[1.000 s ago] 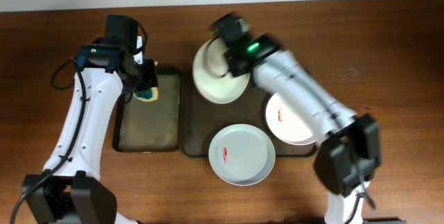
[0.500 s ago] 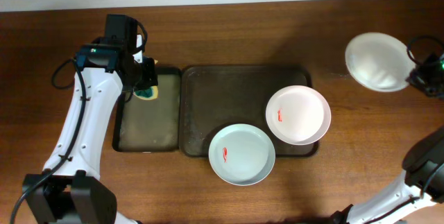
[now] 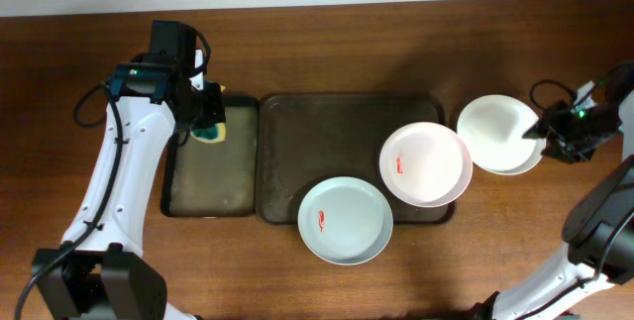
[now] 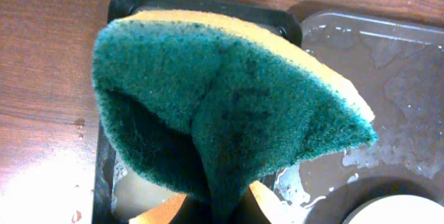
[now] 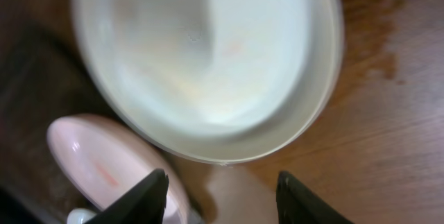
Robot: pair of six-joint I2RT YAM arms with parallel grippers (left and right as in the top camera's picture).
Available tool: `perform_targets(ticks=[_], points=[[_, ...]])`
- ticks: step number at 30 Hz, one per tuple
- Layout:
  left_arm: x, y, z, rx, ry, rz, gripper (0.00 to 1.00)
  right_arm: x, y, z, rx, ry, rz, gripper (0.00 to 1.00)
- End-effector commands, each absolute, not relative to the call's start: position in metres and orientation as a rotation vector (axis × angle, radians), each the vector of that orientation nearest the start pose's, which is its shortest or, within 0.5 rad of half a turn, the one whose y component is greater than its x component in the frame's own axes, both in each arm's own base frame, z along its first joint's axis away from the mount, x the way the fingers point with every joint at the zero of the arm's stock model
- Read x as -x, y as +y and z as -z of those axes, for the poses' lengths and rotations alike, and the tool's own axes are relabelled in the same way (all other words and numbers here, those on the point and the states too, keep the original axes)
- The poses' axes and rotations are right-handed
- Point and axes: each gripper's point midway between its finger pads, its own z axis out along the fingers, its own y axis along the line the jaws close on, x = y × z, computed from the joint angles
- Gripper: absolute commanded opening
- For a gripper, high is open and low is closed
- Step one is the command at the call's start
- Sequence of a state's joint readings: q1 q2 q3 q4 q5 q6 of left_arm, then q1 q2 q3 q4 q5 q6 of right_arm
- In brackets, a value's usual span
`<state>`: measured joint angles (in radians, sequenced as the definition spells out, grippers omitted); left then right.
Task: Clean dirty plates on tray and stack at the side
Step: 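Carry the cleaned plate right and set it on the table, then grasp the pink-rimmed plate rim with the right gripper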
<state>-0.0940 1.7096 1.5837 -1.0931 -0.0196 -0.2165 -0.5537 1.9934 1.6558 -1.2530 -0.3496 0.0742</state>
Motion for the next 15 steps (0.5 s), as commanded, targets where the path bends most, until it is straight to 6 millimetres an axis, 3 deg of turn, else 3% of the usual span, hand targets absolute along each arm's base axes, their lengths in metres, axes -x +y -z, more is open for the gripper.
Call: perform_targets(ticks=[1,4,6,8,12,14,15], points=[[-0.392,-0.031,-0.174,0.169,2.777,0.034,0.00,-0.335,-0.109,-0.088,-0.784,3.089,-0.400,0.56],[-0.392,-0.030,-0.174,0.170,2.777,0.034,0.00,-0.311,-0.060,-0.056,-0.649,3.253,-0.417,0.55],[-0.391,-0.030,-0.174,0.170,2.778,0.034,0.00,-0.301,-0.042,-0.036,-0.578,3.301,-0.410,0.55],[-0.391,-0.030,-0.174,0.170,2.778,0.034,0.00,-0.298,-0.044,-0.025,-0.562,3.313,-0.320,0.52],[-0.391,-0.030,-0.174,0.170,2.781,0.033,0.00,-0.294,-0.040,-0.016,-0.586,3.312,-0.335,0.25],[-0.391,-0.030,-0.174,0.170,2.781,0.033,0.00,-0.298,-0.028,-0.014,-0.571,3.289,-0.425,0.05],[-0.391,-0.030,-0.174,0.170,2.781,0.033,0.00,-0.310,-0.014,-0.016,-0.533,3.243,-0.524,0.04]])
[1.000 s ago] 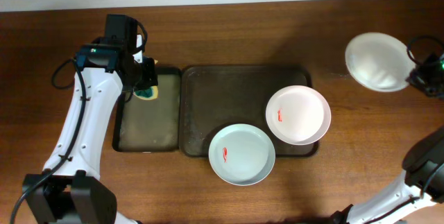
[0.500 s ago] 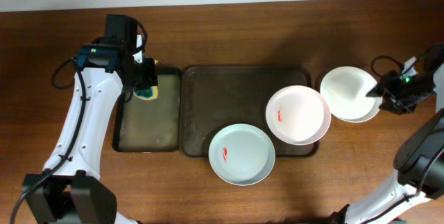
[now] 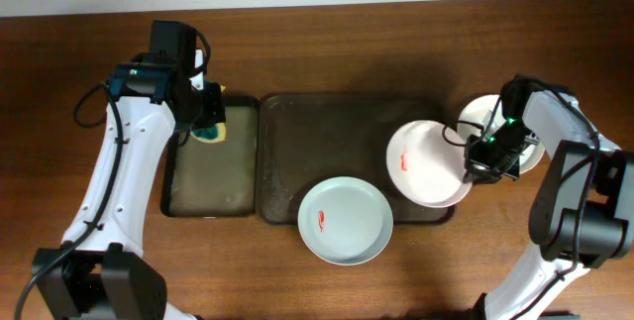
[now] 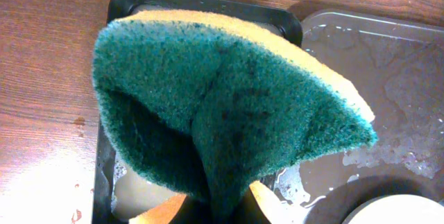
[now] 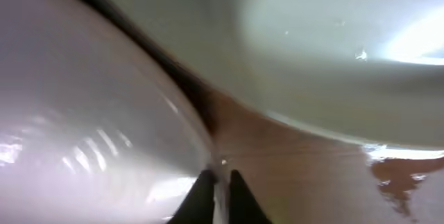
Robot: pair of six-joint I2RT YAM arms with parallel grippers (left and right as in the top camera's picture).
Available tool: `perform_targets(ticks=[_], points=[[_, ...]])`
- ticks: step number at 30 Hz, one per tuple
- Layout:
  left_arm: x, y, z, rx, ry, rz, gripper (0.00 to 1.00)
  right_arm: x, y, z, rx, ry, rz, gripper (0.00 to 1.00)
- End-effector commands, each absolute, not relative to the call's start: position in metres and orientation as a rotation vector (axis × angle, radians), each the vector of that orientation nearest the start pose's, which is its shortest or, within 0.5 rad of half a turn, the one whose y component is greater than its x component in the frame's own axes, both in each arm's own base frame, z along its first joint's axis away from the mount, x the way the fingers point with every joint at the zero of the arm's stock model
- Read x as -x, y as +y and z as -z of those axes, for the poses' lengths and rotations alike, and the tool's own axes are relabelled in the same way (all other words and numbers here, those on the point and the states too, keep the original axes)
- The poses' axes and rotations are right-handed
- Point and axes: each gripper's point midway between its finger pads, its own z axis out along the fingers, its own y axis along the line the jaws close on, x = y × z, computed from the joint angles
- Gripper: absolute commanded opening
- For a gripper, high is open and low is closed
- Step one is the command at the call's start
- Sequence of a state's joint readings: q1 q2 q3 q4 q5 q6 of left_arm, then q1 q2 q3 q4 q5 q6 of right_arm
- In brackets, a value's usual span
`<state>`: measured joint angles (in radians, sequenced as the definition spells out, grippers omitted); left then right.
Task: Clean dirty plates on tray and stack at the side
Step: 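Grasp the pink-rimmed plate rim with the right gripper, then scrub the pink-rimmed plate with the sponge in the left gripper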
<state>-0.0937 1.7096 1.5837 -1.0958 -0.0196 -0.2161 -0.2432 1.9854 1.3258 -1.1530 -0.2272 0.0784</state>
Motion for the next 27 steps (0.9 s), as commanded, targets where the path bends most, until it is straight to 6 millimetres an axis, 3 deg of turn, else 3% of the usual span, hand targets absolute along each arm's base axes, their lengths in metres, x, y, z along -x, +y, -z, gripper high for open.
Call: perform_targets(ticks=[1,5,9,10,11,12,15,17,19,20,24,27], points=[[-0.393,-0.031,-0.175,0.169,2.772,0.036,0.00,-0.323,-0.003,-0.020,-0.487,3.201,-0.573,0.04],[-0.405,-0.045,-0.181,0.143,2.720,0.143,0.00,-0.364,0.030,-0.035,-0.442,3.092,-0.578,0.04],[-0.418,-0.067,-0.188,0.063,2.655,0.168,0.00,-0.381,0.078,-0.034,-0.338,3.048,-0.551,0.04],[-0.423,-0.085,-0.189,-0.045,2.628,0.172,0.00,-0.386,0.092,-0.034,-0.312,3.027,-0.539,0.08],[-0.424,-0.093,-0.188,-0.073,2.625,0.174,0.00,-0.387,0.100,-0.034,-0.286,3.020,-0.536,0.42],[-0.424,-0.101,-0.185,-0.099,2.627,0.180,0.00,-0.389,0.107,-0.035,-0.244,3.010,-0.535,0.51],[-0.425,-0.119,-0.189,-0.141,2.616,0.276,0.00,-0.409,0.105,-0.051,-0.055,2.934,-0.525,0.50],[-0.425,-0.136,-0.199,-0.182,2.595,0.402,0.00,-0.421,0.101,-0.060,-0.041,2.894,-0.517,0.47],[-0.428,-0.151,-0.210,-0.217,2.566,0.490,0.00,-0.423,0.092,-0.057,-0.046,2.892,-0.476,0.36],[-0.428,-0.155,-0.208,-0.228,2.565,0.493,0.00,-0.420,0.087,-0.052,-0.053,2.906,-0.437,0.37],[-0.434,-0.184,-0.184,-0.302,2.581,0.512,0.00,-0.414,0.084,-0.026,-0.054,2.922,-0.414,0.38],[-0.439,-0.209,-0.157,-0.361,2.603,0.525,0.00,-0.415,0.085,-0.025,-0.052,2.916,-0.419,0.28]])
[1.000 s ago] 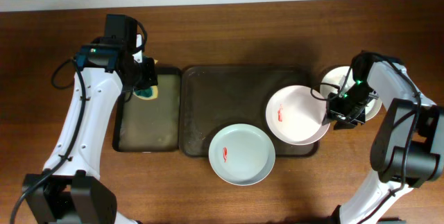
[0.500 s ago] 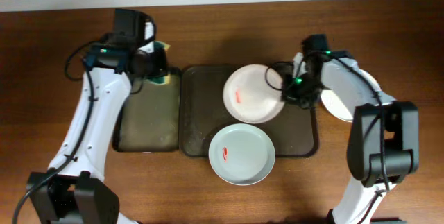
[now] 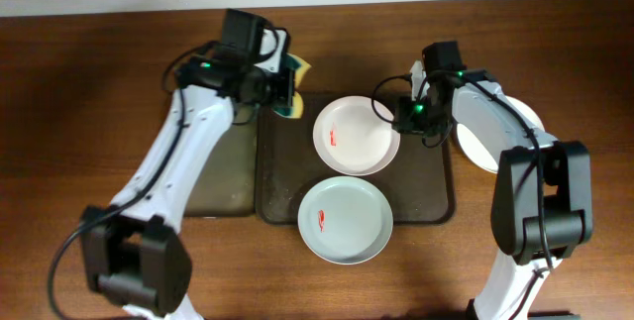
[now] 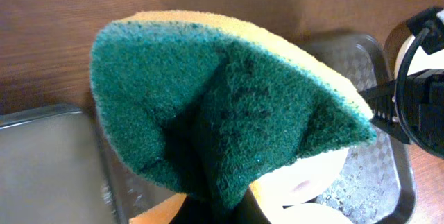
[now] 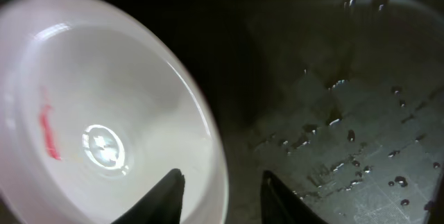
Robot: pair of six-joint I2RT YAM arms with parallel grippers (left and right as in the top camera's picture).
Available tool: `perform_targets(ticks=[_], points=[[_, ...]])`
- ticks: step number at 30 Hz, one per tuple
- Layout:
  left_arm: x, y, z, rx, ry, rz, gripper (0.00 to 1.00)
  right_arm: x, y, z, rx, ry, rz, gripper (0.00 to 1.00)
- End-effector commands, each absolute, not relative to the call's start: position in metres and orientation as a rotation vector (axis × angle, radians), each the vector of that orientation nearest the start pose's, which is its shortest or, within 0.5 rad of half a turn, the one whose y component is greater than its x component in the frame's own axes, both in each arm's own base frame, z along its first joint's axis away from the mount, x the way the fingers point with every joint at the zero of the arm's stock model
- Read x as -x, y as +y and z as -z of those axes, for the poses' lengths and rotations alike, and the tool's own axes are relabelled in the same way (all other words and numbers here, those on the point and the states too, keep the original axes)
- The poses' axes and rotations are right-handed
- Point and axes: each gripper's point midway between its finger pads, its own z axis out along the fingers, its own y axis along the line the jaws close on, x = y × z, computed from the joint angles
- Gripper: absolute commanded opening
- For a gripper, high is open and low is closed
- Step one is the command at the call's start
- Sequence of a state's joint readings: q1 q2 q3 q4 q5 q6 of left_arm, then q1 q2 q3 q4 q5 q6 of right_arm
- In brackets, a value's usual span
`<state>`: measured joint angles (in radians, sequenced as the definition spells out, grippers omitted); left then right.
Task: Clean dirty plates on tray and stack at the side
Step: 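Scrub the pink-rimmed plate with the sponge in the left gripper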
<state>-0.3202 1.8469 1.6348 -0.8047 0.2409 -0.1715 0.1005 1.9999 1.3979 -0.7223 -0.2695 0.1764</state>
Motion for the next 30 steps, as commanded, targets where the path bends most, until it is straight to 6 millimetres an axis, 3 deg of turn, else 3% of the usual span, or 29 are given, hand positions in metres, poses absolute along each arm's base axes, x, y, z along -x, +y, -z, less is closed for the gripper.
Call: perform_targets(ticks=[1,5,7,10,14,18,23,28,30], points=[[-0.441,-0.213,-0.153,-0.368,2.602,0.527,0.00,-0.414,0.085,-0.023,-0.053,2.921,-0.418,0.28],[-0.442,-0.230,-0.129,-0.409,2.625,0.533,0.00,-0.408,0.087,-0.008,-0.052,2.932,-0.437,0.24],[-0.445,-0.239,-0.113,-0.431,2.633,0.515,0.00,-0.405,0.094,-0.008,-0.044,2.927,-0.503,0.04],[-0.450,-0.241,-0.095,-0.433,2.645,0.470,0.00,-0.405,0.094,-0.008,-0.045,2.928,-0.502,0.04],[-0.441,-0.252,-0.074,-0.469,2.690,0.466,0.00,-0.405,0.094,-0.008,-0.047,2.928,-0.502,0.04],[-0.434,-0.266,-0.036,-0.514,2.741,0.461,0.00,-0.405,0.094,-0.008,-0.057,2.929,-0.502,0.04],[-0.432,-0.282,-0.028,-0.554,2.721,0.471,0.00,-0.405,0.094,-0.007,-0.057,2.931,-0.502,0.04],[-0.436,-0.276,-0.015,-0.489,2.746,0.382,0.00,-0.405,0.094,-0.007,-0.056,2.931,-0.502,0.04],[-0.434,-0.275,0.002,-0.492,2.775,0.372,0.00,-0.405,0.094,-0.007,-0.056,2.931,-0.502,0.04]])
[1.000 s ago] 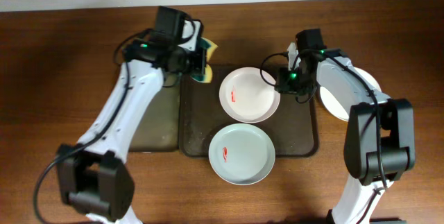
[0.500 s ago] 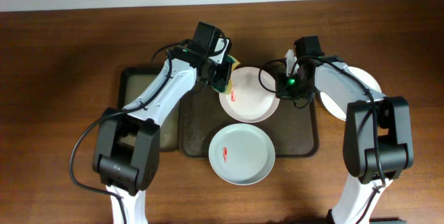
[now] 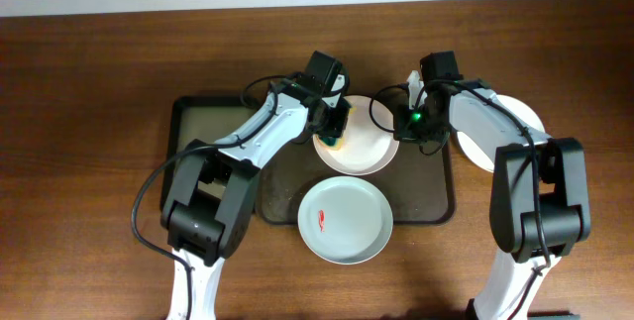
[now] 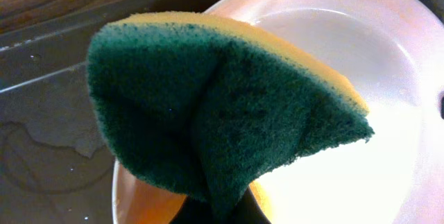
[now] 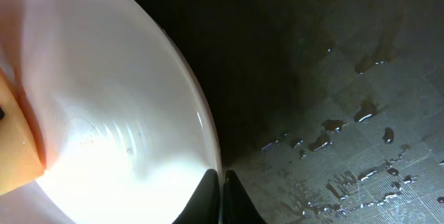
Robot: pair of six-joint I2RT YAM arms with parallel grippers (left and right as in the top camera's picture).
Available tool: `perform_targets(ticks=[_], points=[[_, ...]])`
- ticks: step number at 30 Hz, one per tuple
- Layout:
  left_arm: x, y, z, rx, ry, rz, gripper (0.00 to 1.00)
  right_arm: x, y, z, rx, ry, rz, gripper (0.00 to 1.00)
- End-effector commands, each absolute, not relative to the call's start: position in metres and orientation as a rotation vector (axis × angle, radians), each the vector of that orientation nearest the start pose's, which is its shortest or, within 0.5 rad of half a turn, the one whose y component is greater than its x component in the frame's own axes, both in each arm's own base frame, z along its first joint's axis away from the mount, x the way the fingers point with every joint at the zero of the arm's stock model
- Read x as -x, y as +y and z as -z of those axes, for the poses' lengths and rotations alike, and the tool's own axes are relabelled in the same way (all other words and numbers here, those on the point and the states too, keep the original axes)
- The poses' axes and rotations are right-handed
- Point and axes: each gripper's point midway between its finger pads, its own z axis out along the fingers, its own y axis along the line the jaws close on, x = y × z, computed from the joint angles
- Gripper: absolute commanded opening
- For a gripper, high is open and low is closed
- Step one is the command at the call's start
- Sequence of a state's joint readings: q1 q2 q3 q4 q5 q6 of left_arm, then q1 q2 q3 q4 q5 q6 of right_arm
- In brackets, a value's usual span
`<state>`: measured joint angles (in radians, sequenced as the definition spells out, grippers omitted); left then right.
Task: Clean dirty plates on tray and stack at the side
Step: 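Scrub the pink-rimmed plate with the sponge in the left gripper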
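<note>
A pink plate (image 3: 362, 147) lies at the back of the dark tray (image 3: 287, 186). My left gripper (image 3: 335, 130) is shut on a green and yellow sponge (image 4: 222, 106) that rests over the plate's left part (image 4: 361, 57). The right gripper (image 3: 401, 122) is shut on the plate's right rim (image 5: 211, 161). A pale green plate (image 3: 345, 220) with a red smear overhangs the tray's front edge. One clean white plate (image 3: 505, 137) sits on the table at the right.
A second dark tray (image 3: 203, 152) adjoins on the left, partly under my left arm. Water drops (image 5: 333, 123) lie on the tray floor beside the pink plate. Brown tabletop (image 3: 89, 211) surrounds the trays.
The left gripper with the sponge has moved from the tray's back left edge onto the pink plate. The right gripper, open at the plate's rim before, is now shut on it.
The left gripper held the sponge over the left tray while the right gripper was open by the white plate at the right. The right gripper then pinched the pink plate's rim. Later the pink plate lay at the tray's back centre, and now the sponge is on it.
</note>
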<state>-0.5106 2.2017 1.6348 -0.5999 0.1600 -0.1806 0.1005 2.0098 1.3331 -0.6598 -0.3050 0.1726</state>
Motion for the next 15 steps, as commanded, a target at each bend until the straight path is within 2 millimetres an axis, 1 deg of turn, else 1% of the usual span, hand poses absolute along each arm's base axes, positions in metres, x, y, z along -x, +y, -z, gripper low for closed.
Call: perform_targets(ticks=[1,3,7,10,12,13,15], points=[[-0.431,-0.274,0.011,-0.495,2.796,0.370,0.00,-0.405,0.094,-0.007,-0.056,2.931,-0.501,0.04],[-0.425,-0.277,0.021,-0.506,2.823,0.410,0.00,-0.405,0.093,-0.007,-0.058,2.932,-0.491,0.04],[-0.424,-0.280,0.029,-0.510,2.829,0.432,0.00,-0.405,0.092,-0.007,-0.058,2.931,-0.486,0.04],[-0.425,-0.282,0.050,-0.513,2.839,0.440,0.00,-0.405,0.092,-0.007,-0.058,2.932,-0.486,0.04],[-0.429,-0.288,0.048,-0.518,2.814,0.478,0.00,-0.405,0.092,-0.007,-0.058,2.932,-0.486,0.04],[-0.430,-0.295,0.045,-0.526,2.794,0.529,0.00,-0.405,0.092,-0.007,-0.058,2.932,-0.486,0.04],[-0.431,-0.315,0.035,-0.559,2.736,0.690,0.00,-0.405,0.092,-0.007,-0.058,2.932,-0.486,0.04]])
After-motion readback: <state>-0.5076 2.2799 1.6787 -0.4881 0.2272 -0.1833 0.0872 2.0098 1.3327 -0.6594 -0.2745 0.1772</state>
